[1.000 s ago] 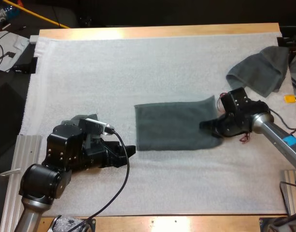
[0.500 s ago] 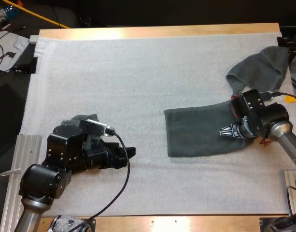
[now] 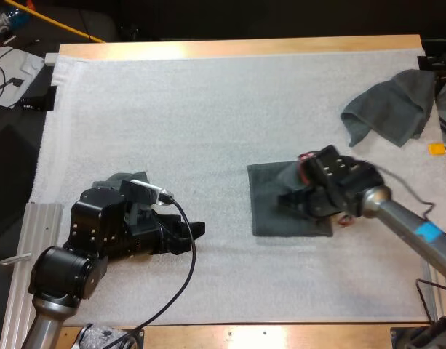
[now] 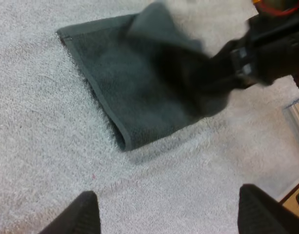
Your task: Pick towel from pile, fold and stack
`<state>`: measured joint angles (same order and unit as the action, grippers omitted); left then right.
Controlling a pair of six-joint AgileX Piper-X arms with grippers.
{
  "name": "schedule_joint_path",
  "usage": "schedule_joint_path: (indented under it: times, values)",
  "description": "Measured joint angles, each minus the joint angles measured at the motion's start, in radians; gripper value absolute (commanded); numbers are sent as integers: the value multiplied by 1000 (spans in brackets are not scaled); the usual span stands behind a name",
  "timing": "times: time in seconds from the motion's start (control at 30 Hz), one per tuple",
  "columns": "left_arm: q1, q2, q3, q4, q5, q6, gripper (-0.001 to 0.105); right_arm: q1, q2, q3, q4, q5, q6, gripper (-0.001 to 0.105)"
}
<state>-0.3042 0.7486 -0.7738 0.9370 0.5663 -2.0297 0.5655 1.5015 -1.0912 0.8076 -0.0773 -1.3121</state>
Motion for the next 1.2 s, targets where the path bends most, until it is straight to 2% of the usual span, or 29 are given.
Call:
schedule_joint_path:
  times: [0.13, 0.33, 0.4, 0.47, 0.53, 0.63, 0.7, 0.73, 1.0, 1.2]
  values:
    - [0, 0, 0, 0, 5, 0, 58, 37, 72, 0, -93, -105, 107, 0]
    - [0, 0, 0, 0, 8, 0, 58, 55, 123, 0, -158, -140, 176, 2]
    - [0, 0, 0, 0, 8, 0, 58, 55, 133, 0, -170, -142, 185, 11]
    - [0, 0, 0, 0, 8, 0, 58, 55, 139, 0, -177, -143, 187, 31]
    - [0, 0, 0, 0, 8, 0, 59, 55, 141, 0, -178, -150, 187, 29]
    - [0, 0, 0, 0, 8, 0, 59, 55, 142, -3, -182, -169, 187, 58]
    - [0, 0, 0, 0, 8, 0, 59, 55, 142, -3, -184, -182, 183, 70]
    - [0, 0, 0, 0, 8, 0, 59, 55, 142, -3, -185, -190, 180, 72]
    - [0, 0, 0, 0, 8, 0, 59, 58, 118, -3, -199, -284, 161, 67]
    - [0, 0, 0, 2, 8, 0, 59, 89, 108, -3, -201, -301, 181, 66]
